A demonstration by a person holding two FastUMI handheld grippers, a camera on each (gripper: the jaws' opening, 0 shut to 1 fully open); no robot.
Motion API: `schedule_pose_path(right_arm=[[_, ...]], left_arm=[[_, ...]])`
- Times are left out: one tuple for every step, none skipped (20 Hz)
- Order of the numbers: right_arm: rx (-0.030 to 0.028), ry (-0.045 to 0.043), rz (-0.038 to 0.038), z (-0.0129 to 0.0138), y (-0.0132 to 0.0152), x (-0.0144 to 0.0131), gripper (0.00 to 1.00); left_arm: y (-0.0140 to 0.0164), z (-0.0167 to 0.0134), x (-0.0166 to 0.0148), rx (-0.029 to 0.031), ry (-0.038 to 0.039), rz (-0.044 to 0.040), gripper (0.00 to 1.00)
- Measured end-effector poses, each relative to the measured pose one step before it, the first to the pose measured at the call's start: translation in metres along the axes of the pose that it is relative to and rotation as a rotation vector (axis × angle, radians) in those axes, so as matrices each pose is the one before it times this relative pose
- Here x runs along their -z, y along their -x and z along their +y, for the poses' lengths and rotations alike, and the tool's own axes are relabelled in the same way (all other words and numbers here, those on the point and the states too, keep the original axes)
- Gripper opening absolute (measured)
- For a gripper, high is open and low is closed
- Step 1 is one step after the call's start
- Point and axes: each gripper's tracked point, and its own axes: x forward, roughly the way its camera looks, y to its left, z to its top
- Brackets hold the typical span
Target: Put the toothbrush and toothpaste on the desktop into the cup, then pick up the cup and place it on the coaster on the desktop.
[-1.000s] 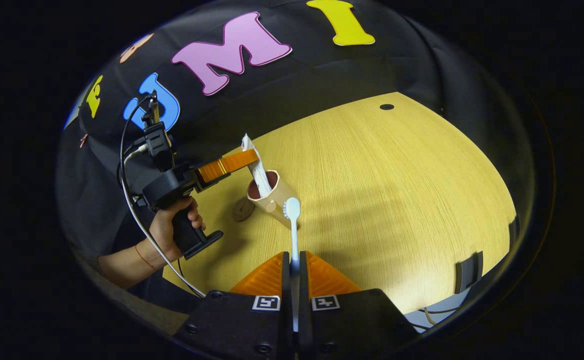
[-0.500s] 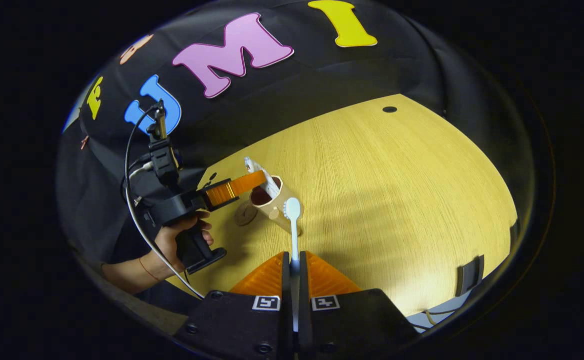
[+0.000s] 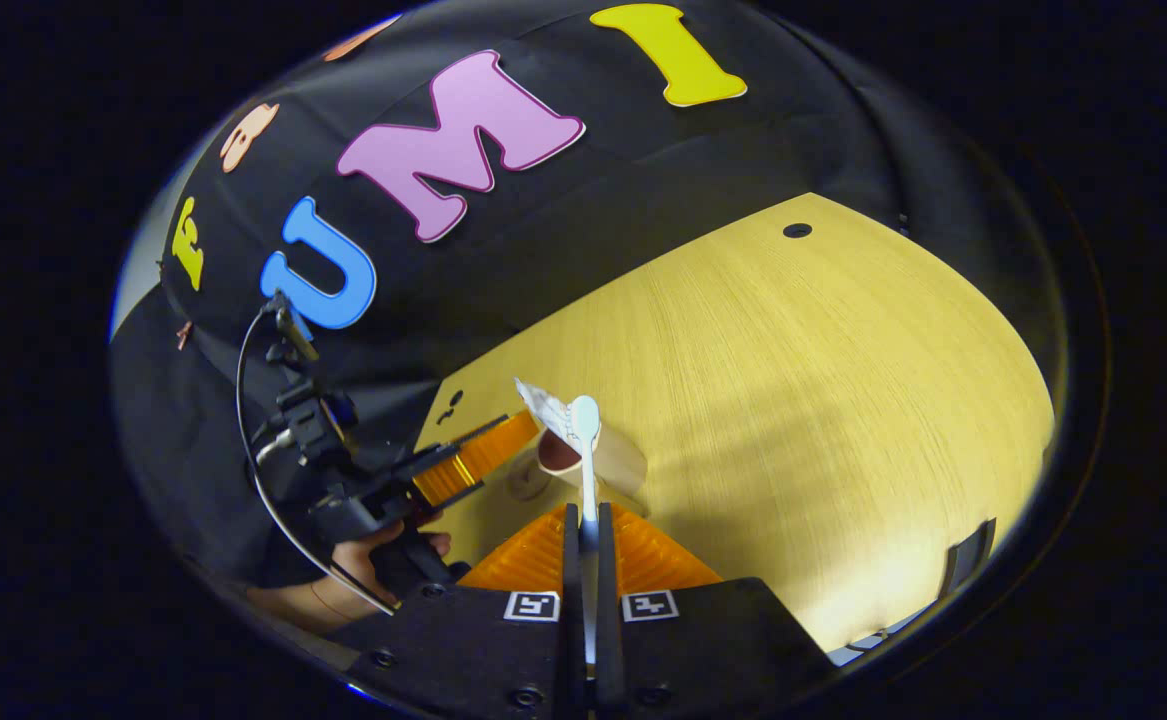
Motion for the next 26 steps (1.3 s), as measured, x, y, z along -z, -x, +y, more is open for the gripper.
schedule_pose_path(right_arm=[[-0.0167,-0.02383,-0.01762,0.00496,-0.00655,-0.01015,0.08],[-0.01616,-0.02254,-0.01936,0.00416,-0.00779,-0.01109,0.08],[-0.01435,-0.01736,-0.02107,0.00366,-0.00733,-0.0108,0.08],[-0.01144,-0.00921,-0.01641,0.00427,-0.00759,-0.01006,0.08],[-0.00525,0.00203,-0.01453,0.00193,-0.00918,-0.00858,0.08],[-0.00107,0.00828,-0.01145,0.00045,-0.00736,-0.00742,0.08],[0.00009,0.0068,-0.01071,0.00016,-0.00824,-0.00645,0.08],[-0.00388,-0.00121,-0.011,0.00179,-0.00755,-0.00604,0.08],[-0.00443,-0.00513,-0.01043,0.00125,-0.00804,-0.00423,0.08],[-0.0024,-0.00593,-0.00642,0.00059,-0.00552,-0.00245,0.08],[0.00196,0.00258,-0.0045,-0.00088,-0.00857,-0.00167,0.08],[0.00774,0.01262,-0.00038,-0.0009,-0.0102,-0.00064,0.08],[0.00926,0.01251,-0.00255,-0.00237,-0.00849,-0.00031,0.08],[0.00464,0.00407,-0.00425,-0.00058,-0.00752,-0.00151,0.08],[0.00057,-0.00565,-0.00594,0.00007,-0.00762,-0.00179,0.08],[0.00019,-0.00941,-0.00852,0.0012,-0.00687,-0.00159,0.08],[0.00197,-0.00557,-0.0096,0.00032,-0.00675,-0.00238,0.08],[0.00614,-0.00279,-0.00866,-0.00169,-0.00629,-0.00074,0.08],[0.01053,-0.00199,-0.01002,-0.00267,-0.0046,-0.00061,0.08],[0.01392,0.00528,-0.01041,-0.00237,-0.0035,-0.00007,0.08],[0.01884,0.01552,-0.01123,-0.00288,-0.00319,0.0007,0.08],[0.01998,0.01337,-0.01274,-0.00331,-0.00303,0.0014,0.08],[0.00884,0.00274,-0.01271,0.00178,-0.00042,0.00143,0.08],[0.00031,-0.0024,-0.00927,0.00416,-0.00102,0.0025,0.08],[-0.00119,0.00101,-0.01048,0.00325,-0.00015,0.00311,0.08],[0.00725,0.00659,-0.00642,0.00089,-0.00057,0.00395,0.08]], left_arm=[[0.00778,0.00024,-0.00246,-0.0025,-0.00007,-0.00685,0.57],[0.00716,0.00081,-0.00138,-0.00249,0.00212,-0.00583,0.57],[0.00824,0.00088,-0.00233,-0.0033,0.00312,-0.00633,0.57],[0.00788,0.00153,-0.00127,-0.00468,0.00253,-0.00699,0.57],[0.00867,0.00173,-0.00086,-0.00419,0.00149,-0.00277,0.57],[0.00872,0.00295,0.00047,-0.01103,0.00012,-0.00262,0.57],[0.0081,0.00397,0.00029,-0.01183,0.00381,-0.00144,0.57],[0.00859,0.00245,0.00207,-0.00728,0.00952,0.00063,0.57],[0.00876,0.0035,0.00043,-0.01055,0.01277,-0.00095,0.57],[0.00679,0.00283,0.00152,-0.00861,0.00871,-0.0017,0.57],[0.0071,0.00482,0.00009,-0.01618,0.00507,-0.00464,0.57],[0.00659,0.00456,0.00174,-0.01343,0.00272,-0.00084,0.57],[0.00593,0.00467,0.00165,-0.01659,0.00054,0.0006,0.57],[0.0065,0.00463,0.00186,-0.01366,0.00111,0.00028,0.57],[0.00602,0.00346,0.00003,-0.00828,0.00212,-0.00178,0.57],[0.00554,0.00366,0.00108,-0.00802,0.00275,-0.00093,0.57],[0.00524,0.00332,0.00033,-0.00857,0.00147,-0.0006,0.57],[0.00464,0.00334,0.00169,-0.00878,0.00202,0.00056,0.57],[0.00372,0.00385,0.00104,-0.0097,0.00244,0.00332,0.57],[0.00287,0.00402,0.00353,-0.00819,0.00161,0.00259,0.57],[0.00278,0.00371,0.0021,-0.00745,0.00101,0.00635,0.57],[0.00276,0.00227,0.00207,-0.00463,0.00099,0.00573,0.57],[0.00211,0.00236,0.00198,-0.00214,-0.00111,0.00683,0.57],[-0.00077,-0.0001,0.00366,-0.00481,-0.00431,0.00778,0.57],[0.00027,0.00224,0.00245,-0.00244,-0.00662,0.00924,0.57],[0.00082,0.00136,0.00313,0.00071,-0.00746,0.00844,0.57]])
